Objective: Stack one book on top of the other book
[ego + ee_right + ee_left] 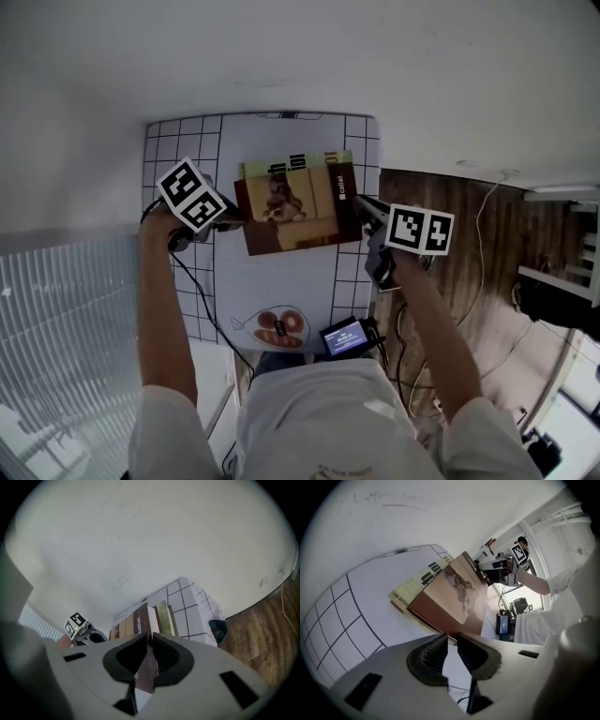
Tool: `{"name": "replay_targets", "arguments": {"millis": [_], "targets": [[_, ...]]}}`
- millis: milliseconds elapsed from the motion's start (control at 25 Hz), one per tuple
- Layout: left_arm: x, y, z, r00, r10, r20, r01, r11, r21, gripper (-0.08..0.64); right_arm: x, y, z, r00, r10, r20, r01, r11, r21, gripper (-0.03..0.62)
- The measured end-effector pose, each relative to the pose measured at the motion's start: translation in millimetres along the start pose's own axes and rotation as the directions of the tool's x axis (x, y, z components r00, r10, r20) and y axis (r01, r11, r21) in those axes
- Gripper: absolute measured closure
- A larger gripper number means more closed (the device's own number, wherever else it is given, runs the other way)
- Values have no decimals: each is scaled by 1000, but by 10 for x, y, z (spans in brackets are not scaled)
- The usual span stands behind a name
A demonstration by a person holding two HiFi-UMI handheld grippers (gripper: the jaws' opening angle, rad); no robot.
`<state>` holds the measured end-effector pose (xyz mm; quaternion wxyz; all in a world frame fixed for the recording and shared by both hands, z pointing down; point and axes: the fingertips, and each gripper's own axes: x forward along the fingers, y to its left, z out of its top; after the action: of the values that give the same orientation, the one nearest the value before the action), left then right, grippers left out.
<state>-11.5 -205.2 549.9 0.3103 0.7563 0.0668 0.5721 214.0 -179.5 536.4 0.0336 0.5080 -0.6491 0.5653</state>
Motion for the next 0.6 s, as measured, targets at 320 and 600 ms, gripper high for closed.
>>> {"name": "replay_targets", "arguments": {"millis": [320, 600], "targets": [[-54, 71, 135, 998, 17, 57, -17, 1000, -3, 491, 53, -63, 162, 1000, 16, 18, -17, 999, 28, 551], [-75, 197, 199, 994, 50, 99, -49, 999, -14, 489, 165, -115, 251, 999, 26, 23, -27, 998, 51, 551]]}}
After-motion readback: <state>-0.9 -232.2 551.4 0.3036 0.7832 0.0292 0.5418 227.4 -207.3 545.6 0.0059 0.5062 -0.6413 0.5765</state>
